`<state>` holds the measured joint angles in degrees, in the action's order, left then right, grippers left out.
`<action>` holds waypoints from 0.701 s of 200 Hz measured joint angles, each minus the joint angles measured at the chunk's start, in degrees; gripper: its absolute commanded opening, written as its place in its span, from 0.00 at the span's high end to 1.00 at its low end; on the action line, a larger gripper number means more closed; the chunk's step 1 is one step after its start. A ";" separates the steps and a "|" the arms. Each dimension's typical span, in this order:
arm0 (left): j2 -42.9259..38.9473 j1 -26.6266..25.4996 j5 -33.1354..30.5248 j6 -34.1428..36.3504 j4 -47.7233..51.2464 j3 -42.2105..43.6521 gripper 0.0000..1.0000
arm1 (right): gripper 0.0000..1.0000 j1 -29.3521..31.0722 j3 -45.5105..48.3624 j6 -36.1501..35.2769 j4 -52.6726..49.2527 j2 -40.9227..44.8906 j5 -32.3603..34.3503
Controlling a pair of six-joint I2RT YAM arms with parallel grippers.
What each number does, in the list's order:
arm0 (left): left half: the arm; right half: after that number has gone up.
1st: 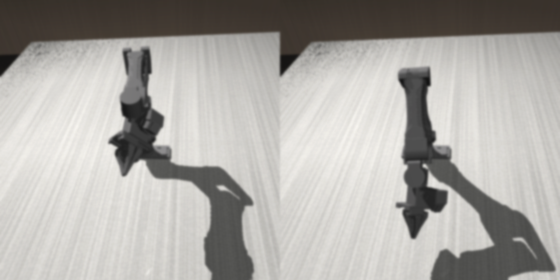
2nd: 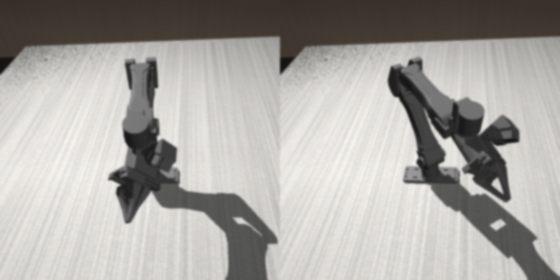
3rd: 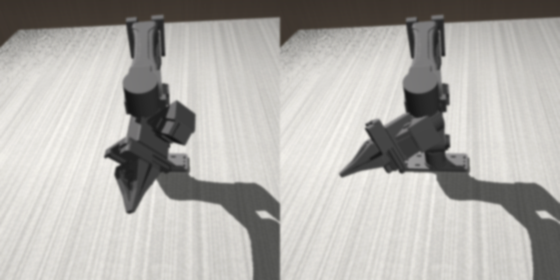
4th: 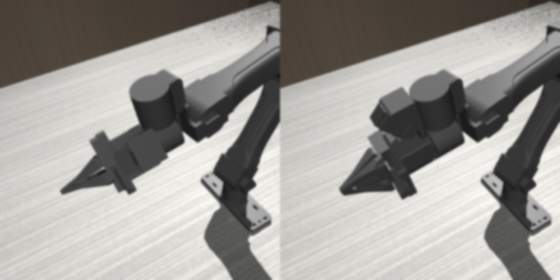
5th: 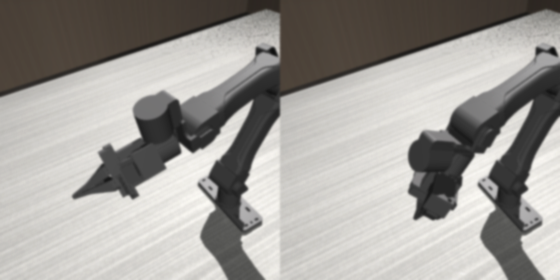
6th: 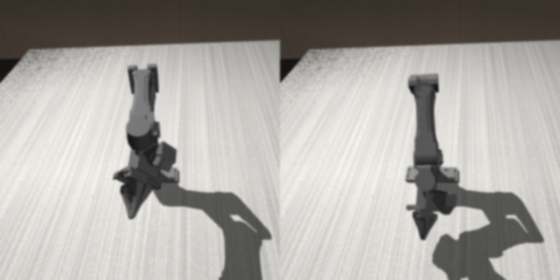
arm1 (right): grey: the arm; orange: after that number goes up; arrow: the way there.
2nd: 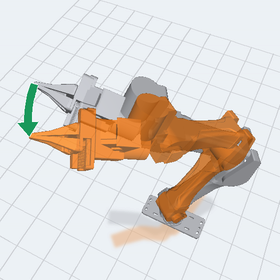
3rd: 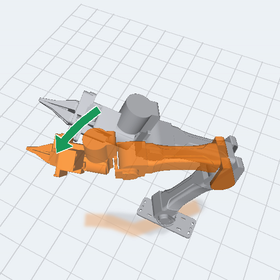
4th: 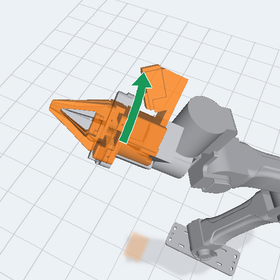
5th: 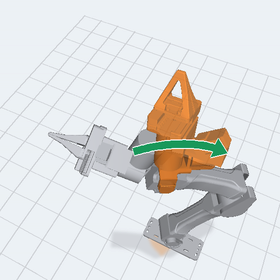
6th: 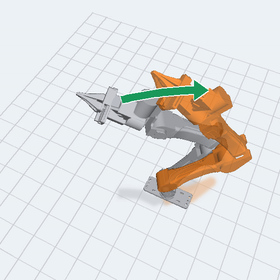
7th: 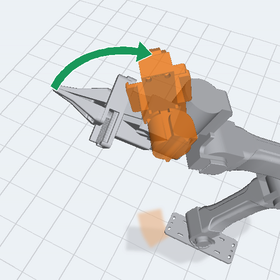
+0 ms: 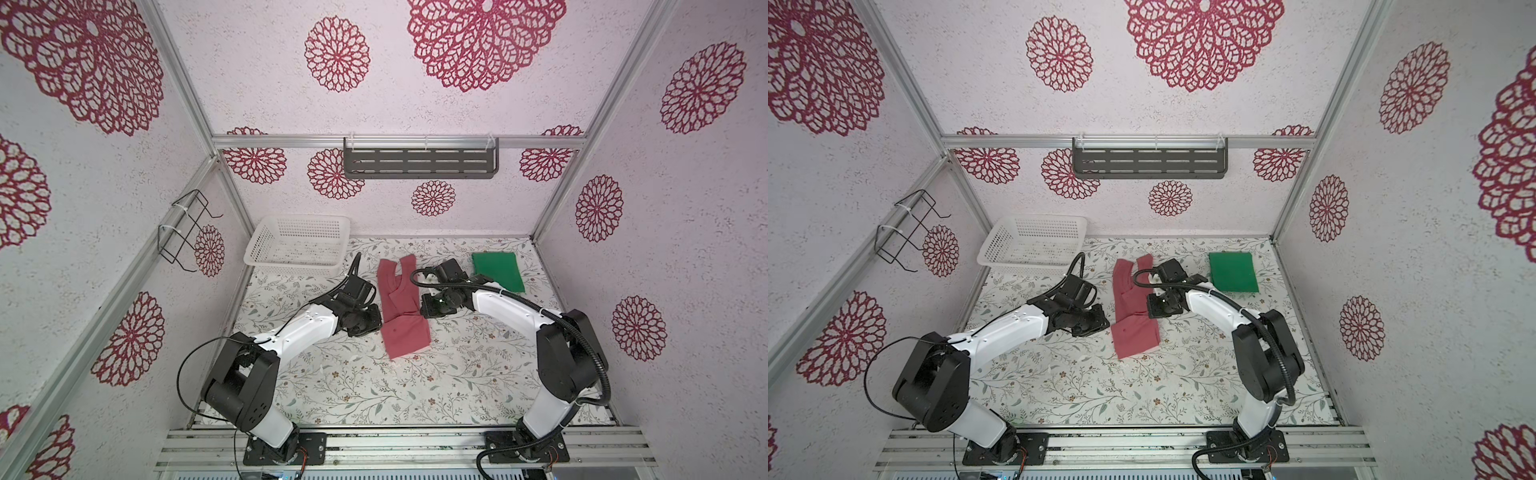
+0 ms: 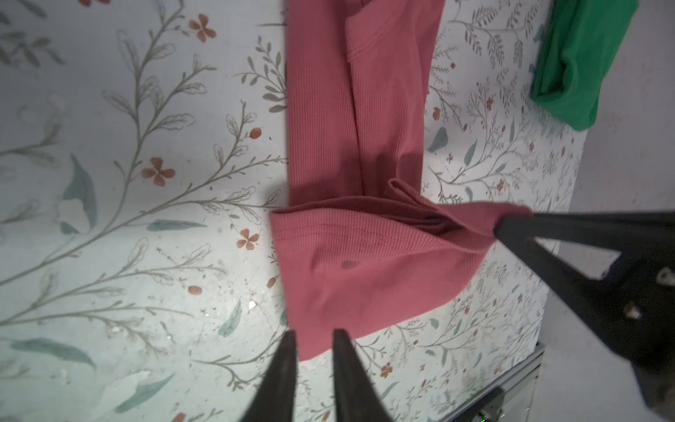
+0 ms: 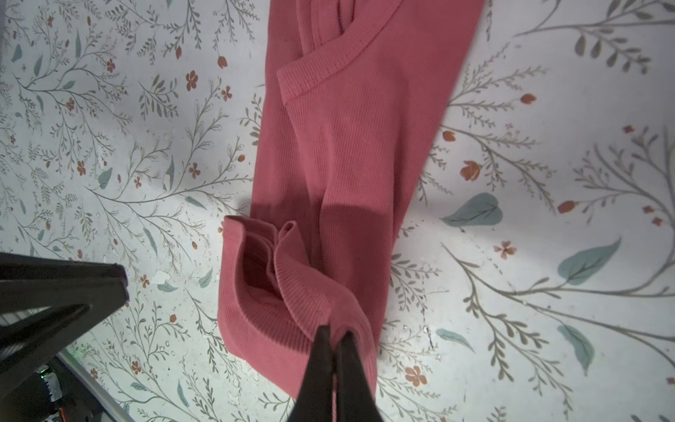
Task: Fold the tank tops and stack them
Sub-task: 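Lift the near end and fold it over toward the far end with both grippers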
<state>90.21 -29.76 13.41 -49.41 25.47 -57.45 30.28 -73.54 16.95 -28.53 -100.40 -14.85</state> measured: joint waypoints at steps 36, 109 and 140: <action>0.04 3.28 1.25 -2.34 -5.18 2.14 0.39 | 1.00 -0.98 -1.42 -0.44 0.07 -2.82 -0.35; 9.90 0.39 0.11 -7.96 -14.49 2.95 0.47 | 1.00 -1.22 -1.05 -0.42 0.72 -3.43 -0.55; 12.11 -1.73 -0.66 -9.53 -15.96 2.97 0.58 | 1.00 -1.38 -0.81 -0.39 1.16 -3.43 -1.07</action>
<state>102.32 -31.48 12.75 -58.94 9.52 -54.48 28.91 -74.35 16.56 -27.38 -103.83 -15.92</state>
